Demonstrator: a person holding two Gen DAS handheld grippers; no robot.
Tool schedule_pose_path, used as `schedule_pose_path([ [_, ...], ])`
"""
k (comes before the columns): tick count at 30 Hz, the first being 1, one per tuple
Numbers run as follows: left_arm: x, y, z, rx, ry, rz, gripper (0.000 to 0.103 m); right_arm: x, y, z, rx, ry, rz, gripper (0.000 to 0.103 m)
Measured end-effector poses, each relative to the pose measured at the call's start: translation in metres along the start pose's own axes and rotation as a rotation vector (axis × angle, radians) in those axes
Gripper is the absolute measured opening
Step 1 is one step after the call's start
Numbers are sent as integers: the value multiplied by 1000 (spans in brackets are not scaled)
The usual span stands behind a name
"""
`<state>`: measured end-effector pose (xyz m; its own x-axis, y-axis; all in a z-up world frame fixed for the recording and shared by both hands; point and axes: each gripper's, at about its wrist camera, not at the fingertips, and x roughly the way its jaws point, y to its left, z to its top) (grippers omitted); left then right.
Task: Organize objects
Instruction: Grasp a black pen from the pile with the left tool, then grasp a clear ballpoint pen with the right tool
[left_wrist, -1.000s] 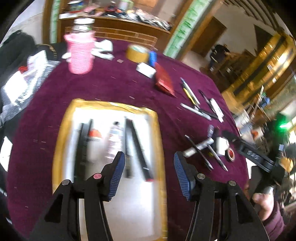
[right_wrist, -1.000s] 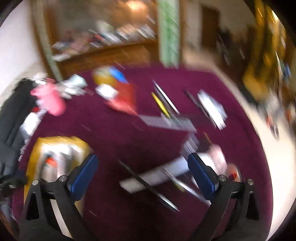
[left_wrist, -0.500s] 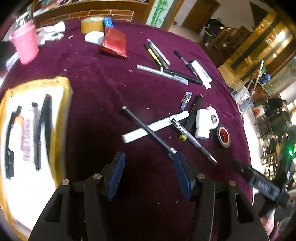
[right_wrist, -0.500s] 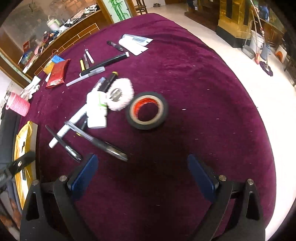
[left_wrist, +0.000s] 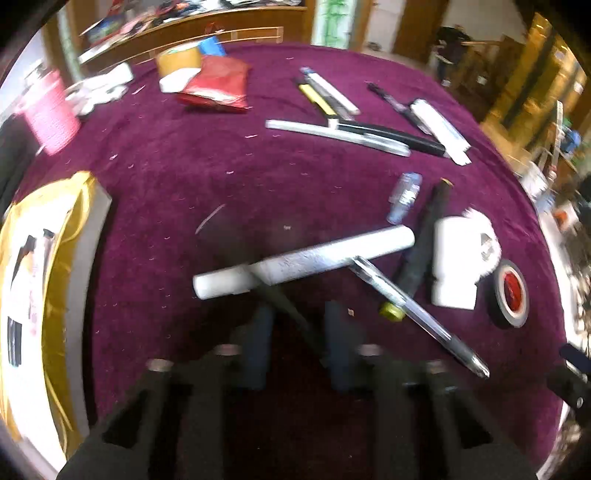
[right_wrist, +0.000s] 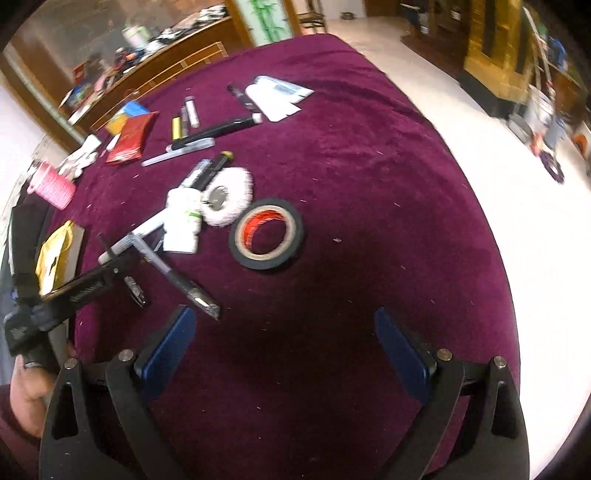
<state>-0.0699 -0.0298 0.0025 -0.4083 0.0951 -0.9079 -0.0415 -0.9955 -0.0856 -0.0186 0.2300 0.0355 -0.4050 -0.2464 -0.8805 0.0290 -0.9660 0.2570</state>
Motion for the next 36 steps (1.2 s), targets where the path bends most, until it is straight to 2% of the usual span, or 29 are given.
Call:
schedule_pose_path([
  [5,-21,17,-12,-52,7,-89,6,9,38,7,-160,-1,59,98],
  [9,-48,30,-23,-98,-23,-138,6,26,87,9,-371,-19,32,96],
  [11,-64,36,-28,-122,-44,-157,6,37,104,9,-446,-18,9,91],
  [14,-85,44,-34,-146,-66,-174,6,63,118,11,-503,27,-19,66],
  [15,-88,45,-35,-153,-71,-177,6,73,120,12,-511,51,-26,51],
  [17,-96,49,-39,-167,-77,-190,6,79,121,12,-508,47,-28,40],
  [19,-104,56,-43,-177,-80,-193,6,79,120,15,-485,47,-27,16],
  [27,-129,104,-64,-259,-90,-222,6,71,100,16,-252,176,178,7],
  [33,-142,154,-82,-311,-88,-189,6,57,102,11,-79,220,344,7],
  [36,-144,181,-89,-347,-85,-175,6,53,116,9,-56,213,367,7],
])
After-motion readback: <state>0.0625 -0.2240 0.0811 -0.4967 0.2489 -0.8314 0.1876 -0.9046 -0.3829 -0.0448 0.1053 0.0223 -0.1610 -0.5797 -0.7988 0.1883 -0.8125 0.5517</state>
